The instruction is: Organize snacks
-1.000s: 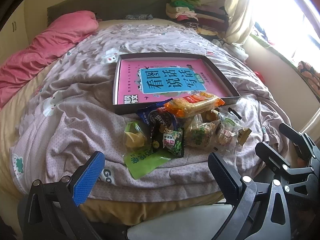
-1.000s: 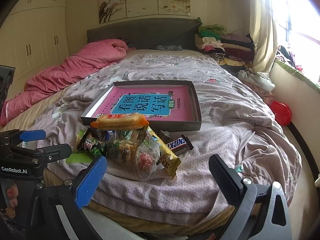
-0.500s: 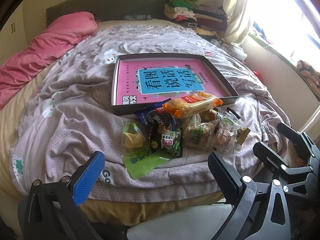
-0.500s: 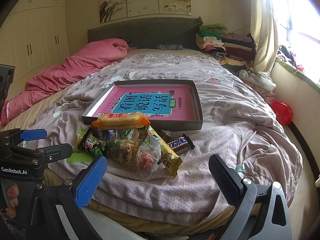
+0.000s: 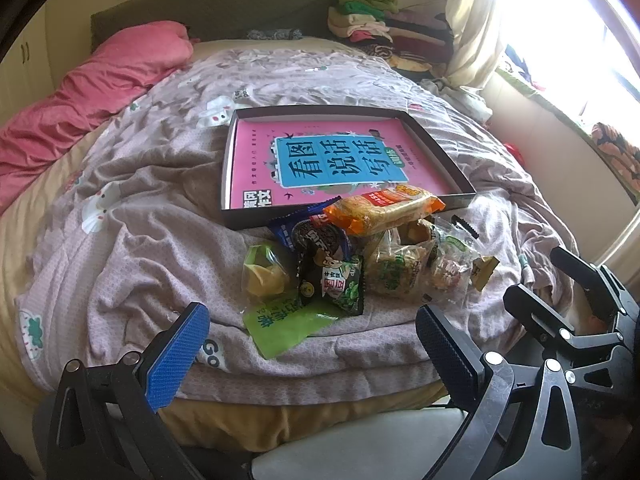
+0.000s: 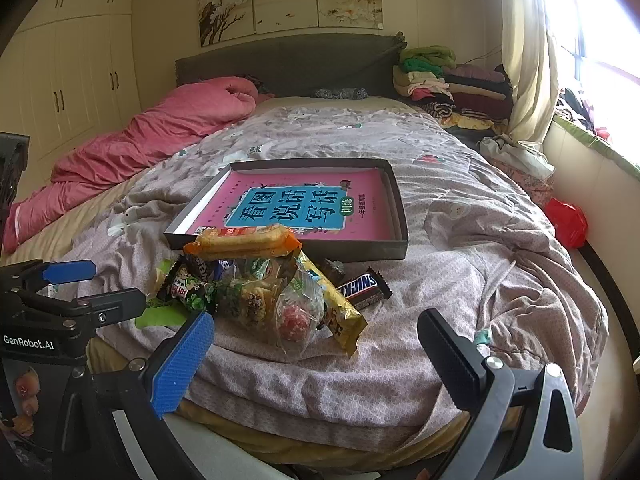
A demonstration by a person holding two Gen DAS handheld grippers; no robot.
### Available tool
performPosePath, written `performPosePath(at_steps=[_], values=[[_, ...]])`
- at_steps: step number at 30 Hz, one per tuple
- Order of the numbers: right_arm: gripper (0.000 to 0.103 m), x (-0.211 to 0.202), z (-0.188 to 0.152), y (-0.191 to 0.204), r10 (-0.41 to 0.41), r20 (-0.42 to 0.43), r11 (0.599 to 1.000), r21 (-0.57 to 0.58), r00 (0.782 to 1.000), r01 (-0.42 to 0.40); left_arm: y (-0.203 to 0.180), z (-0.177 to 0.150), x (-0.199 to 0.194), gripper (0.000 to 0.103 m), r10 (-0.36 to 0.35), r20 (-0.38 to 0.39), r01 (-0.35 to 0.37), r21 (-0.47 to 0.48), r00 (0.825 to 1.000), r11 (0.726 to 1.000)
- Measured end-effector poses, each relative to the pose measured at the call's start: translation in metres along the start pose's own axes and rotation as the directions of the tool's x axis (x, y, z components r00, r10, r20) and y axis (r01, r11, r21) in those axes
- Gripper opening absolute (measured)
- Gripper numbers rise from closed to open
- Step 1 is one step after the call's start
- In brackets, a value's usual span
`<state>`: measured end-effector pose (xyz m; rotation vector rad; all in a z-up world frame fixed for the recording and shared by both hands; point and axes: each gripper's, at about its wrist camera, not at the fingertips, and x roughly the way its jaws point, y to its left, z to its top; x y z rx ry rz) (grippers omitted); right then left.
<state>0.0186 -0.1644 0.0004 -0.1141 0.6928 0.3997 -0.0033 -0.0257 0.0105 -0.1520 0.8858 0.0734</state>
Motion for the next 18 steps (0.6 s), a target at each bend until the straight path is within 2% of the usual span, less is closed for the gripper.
performPosePath(at_steps=[9, 18], values=[[0.103, 0.005, -0.001, 0.000, 0.020, -0.019, 1.000, 0.006, 1.000, -0.020, 0.001, 0.000, 0.002, 0.103, -0.017, -0.003, 0.017, -0.007, 1.000, 1.000], [0.100, 0.017, 0.000, -0.002, 0.067, -0.060, 0.997, 0.044, 0.996, -0.065, 0.003, 0.007, 0.003, 0.103, -0.059, 0.026, 0.058, 0.022, 0.998, 0.998]])
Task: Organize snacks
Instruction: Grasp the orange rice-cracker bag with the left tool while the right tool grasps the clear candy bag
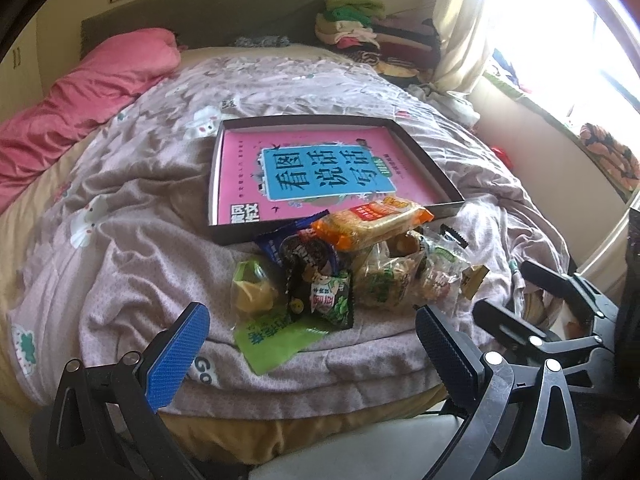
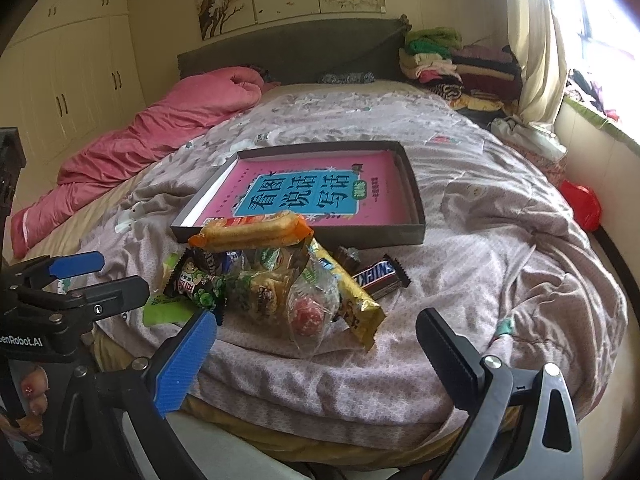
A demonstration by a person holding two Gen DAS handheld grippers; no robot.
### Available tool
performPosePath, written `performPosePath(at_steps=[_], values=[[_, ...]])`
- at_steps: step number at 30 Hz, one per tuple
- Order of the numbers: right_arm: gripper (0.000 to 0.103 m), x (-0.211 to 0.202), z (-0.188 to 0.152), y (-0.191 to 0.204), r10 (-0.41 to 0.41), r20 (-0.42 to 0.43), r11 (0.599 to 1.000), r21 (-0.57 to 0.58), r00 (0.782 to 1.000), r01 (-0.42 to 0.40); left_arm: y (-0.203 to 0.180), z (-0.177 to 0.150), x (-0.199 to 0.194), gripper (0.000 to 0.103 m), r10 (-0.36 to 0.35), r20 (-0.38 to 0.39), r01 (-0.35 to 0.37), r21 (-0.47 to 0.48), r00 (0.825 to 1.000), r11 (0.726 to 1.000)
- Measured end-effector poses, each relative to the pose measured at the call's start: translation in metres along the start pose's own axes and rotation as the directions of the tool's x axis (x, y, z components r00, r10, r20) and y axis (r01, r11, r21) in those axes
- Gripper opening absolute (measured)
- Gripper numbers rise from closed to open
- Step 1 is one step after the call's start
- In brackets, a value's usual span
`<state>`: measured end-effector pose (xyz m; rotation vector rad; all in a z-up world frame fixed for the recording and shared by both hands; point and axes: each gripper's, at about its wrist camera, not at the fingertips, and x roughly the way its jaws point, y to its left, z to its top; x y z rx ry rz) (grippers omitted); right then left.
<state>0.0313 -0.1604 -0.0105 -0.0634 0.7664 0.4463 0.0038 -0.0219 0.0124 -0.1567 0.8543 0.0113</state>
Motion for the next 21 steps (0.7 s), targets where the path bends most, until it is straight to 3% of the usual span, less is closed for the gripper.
performPosePath(at_steps=[12, 21], values=[[0.079, 0.029, -0.003, 0.000, 0.053, -0.077, 0.999, 0.016, 0.996, -0.052, 0.005, 0.021, 0.014, 0.103, -0.055, 0.002, 0.055, 0.025, 0.998, 0.998], [0.074, 0.046, -0.003, -0.006, 0.074, -0.103, 0.997, 0.046, 0.992, -0.069, -0.015, 0.049, 0.036, 0.098, -0.057, -0.009, 0.058, 0.212, 0.998, 0.975]])
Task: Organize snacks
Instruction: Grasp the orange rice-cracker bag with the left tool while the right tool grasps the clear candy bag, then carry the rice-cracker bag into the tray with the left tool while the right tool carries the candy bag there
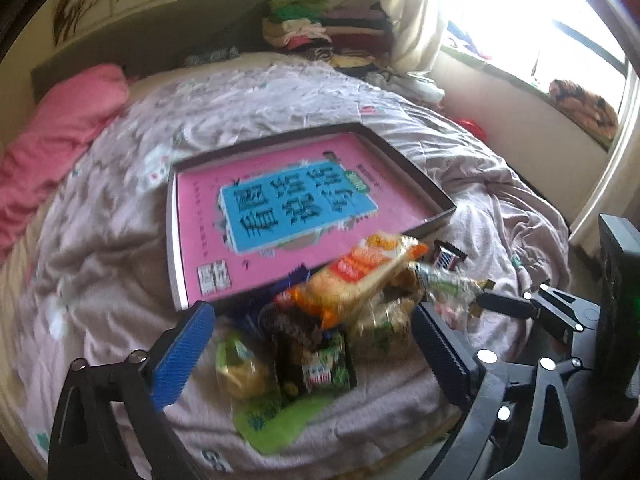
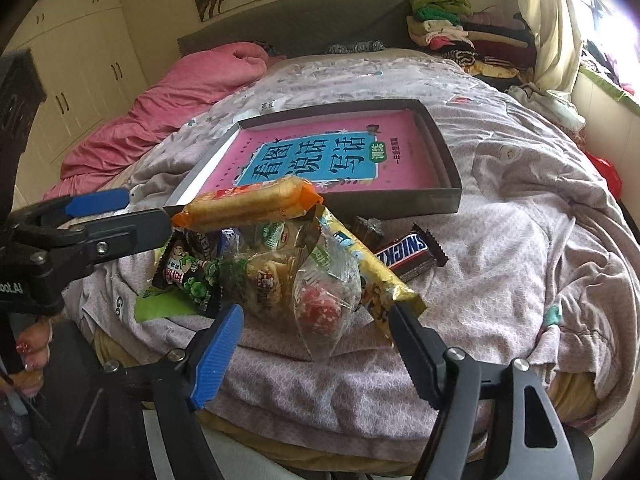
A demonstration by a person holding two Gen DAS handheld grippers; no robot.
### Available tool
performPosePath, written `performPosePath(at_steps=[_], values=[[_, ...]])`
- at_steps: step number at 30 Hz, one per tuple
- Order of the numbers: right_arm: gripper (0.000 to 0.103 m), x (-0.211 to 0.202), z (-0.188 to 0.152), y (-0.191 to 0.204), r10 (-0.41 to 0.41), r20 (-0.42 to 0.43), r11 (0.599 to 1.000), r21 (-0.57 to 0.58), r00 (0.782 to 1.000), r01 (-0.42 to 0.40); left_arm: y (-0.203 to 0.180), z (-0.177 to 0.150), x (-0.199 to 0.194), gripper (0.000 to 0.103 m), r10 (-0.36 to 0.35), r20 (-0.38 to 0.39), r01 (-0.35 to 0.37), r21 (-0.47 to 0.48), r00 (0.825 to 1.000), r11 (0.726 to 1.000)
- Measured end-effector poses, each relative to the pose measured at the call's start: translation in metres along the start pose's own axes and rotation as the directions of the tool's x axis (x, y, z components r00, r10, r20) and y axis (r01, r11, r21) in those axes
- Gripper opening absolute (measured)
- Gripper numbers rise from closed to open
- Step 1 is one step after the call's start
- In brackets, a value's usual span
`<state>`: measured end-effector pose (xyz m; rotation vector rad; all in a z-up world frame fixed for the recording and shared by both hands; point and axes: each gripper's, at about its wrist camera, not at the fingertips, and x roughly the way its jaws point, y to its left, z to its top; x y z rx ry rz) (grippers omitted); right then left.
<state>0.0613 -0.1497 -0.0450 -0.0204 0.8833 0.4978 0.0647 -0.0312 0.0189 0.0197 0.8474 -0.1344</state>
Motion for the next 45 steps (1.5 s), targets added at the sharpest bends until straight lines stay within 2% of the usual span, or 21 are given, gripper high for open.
performPosePath(at_steps=[4, 13, 16, 17, 20, 24, 26, 28, 30, 31, 37, 45], values=[[0.069, 0.006, 0.002, 0.000, 0.015, -0.010, 1.000, 0.000, 1.000, -0.015, -0.007, 0.011, 0.011, 0.098, -0.014, -0.019, 0.016, 0.076, 1.000, 0.997], [0.052, 0.018, 0.007, 0.001, 0.051, -0.021, 0.999, -0.004, 0.998, -0.051, -0.020, 0.032, 0.044, 0.095, 0.028, -0.086, -0.007, 0.236, 0.996, 0.972], [0.043, 0.024, 0.007, -0.002, 0.064, -0.038, 0.998, 0.002, 0.997, -0.063, -0.019, 0.034, 0.053, 0.082, 0.020, -0.121, 0.011, 0.249, 0.992, 0.968], [0.040, 0.026, 0.007, -0.003, 0.065, -0.042, 0.998, 0.003, 0.997, -0.065, -0.019, 0.034, 0.056, 0.079, 0.012, -0.136, 0.023, 0.246, 0.991, 0.969], [0.035, 0.031, 0.007, -0.004, 0.071, -0.048, 0.998, 0.002, 0.996, -0.071, -0.017, 0.032, 0.065, 0.077, -0.002, -0.177, 0.044, 0.231, 0.984, 0.972], [0.034, 0.034, 0.008, -0.007, 0.084, -0.045, 0.996, 0.002, 0.995, -0.084, -0.012, 0.029, 0.073, 0.076, -0.037, -0.205, 0.078, 0.196, 0.978, 0.977], [0.034, 0.034, 0.007, -0.006, 0.088, -0.042, 0.996, -0.003, 0.995, -0.088, -0.010, 0.029, 0.075, 0.061, -0.050, -0.215, 0.088, 0.174, 0.975, 0.981], [0.034, 0.032, 0.008, -0.006, 0.091, -0.039, 0.996, -0.008, 0.995, -0.091, -0.008, 0.032, 0.076, 0.052, -0.049, -0.208, 0.083, 0.158, 0.977, 0.984], [0.034, 0.030, 0.008, -0.006, 0.089, -0.031, 0.996, -0.016, 0.996, -0.089, -0.005, 0.034, 0.074, 0.046, -0.082, -0.207, 0.109, 0.122, 0.975, 0.987], [0.034, 0.029, 0.008, -0.006, 0.091, -0.028, 0.996, -0.019, 0.995, -0.092, -0.003, 0.035, 0.074, 0.037, -0.106, -0.209, 0.130, 0.105, 0.972, 0.986], [0.034, 0.021, 0.009, -0.007, 0.094, -0.008, 0.995, -0.031, 0.996, -0.094, 0.000, 0.035, 0.072, 0.035, -0.142, -0.204, 0.157, 0.060, 0.969, 0.986], [0.033, 0.003, 0.018, -0.013, 0.101, 0.051, 0.995, -0.020, 0.994, -0.100, 0.016, 0.037, 0.051, 0.035, -0.163, -0.136, 0.161, -0.022, 0.977, 0.987]])
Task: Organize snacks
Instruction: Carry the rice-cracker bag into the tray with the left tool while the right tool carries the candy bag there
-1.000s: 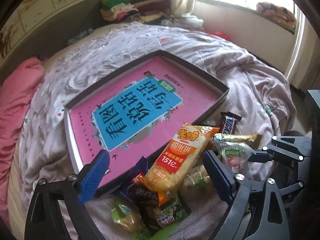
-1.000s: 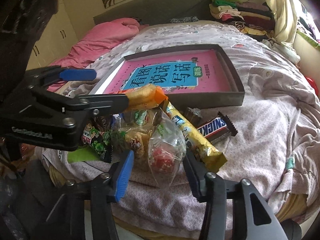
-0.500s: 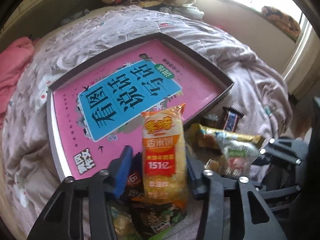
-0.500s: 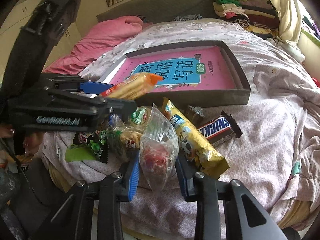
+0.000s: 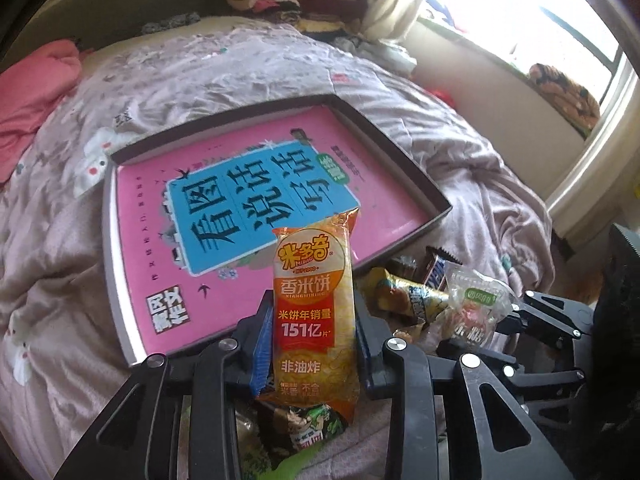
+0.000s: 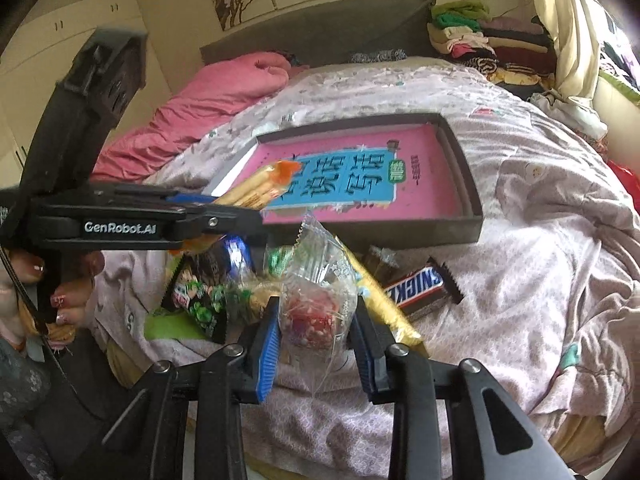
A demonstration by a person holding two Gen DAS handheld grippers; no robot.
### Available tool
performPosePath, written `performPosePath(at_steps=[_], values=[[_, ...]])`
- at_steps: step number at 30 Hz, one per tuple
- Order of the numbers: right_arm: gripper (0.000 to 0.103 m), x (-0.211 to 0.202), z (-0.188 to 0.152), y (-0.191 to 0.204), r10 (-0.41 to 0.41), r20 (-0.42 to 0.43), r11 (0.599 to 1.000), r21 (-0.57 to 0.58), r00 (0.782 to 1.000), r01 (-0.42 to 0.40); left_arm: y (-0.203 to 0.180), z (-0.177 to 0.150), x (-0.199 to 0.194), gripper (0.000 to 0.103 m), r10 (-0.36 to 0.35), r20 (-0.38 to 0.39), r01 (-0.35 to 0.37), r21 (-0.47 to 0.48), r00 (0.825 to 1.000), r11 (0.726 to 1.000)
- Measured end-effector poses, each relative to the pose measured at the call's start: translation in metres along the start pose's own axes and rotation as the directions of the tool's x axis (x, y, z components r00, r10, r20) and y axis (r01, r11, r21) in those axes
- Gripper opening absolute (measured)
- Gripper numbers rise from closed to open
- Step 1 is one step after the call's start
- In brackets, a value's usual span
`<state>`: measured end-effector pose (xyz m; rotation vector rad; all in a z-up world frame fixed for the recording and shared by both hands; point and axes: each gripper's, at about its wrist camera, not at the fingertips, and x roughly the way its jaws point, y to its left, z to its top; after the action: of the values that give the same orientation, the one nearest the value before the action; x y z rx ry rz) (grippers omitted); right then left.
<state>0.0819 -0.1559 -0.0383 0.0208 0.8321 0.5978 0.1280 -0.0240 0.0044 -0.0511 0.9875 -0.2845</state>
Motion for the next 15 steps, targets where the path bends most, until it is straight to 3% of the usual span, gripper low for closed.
performPosePath(at_steps=[15], values=[[0.034, -0.025, 0.034, -0.014, 0.001, 0.120, 1.000, 0.027, 0.993, -0.004, 0.024, -0.003, -0.046, 0.035, 0.072, 0.101, -0.061, -0.113, 0.992, 0.992]])
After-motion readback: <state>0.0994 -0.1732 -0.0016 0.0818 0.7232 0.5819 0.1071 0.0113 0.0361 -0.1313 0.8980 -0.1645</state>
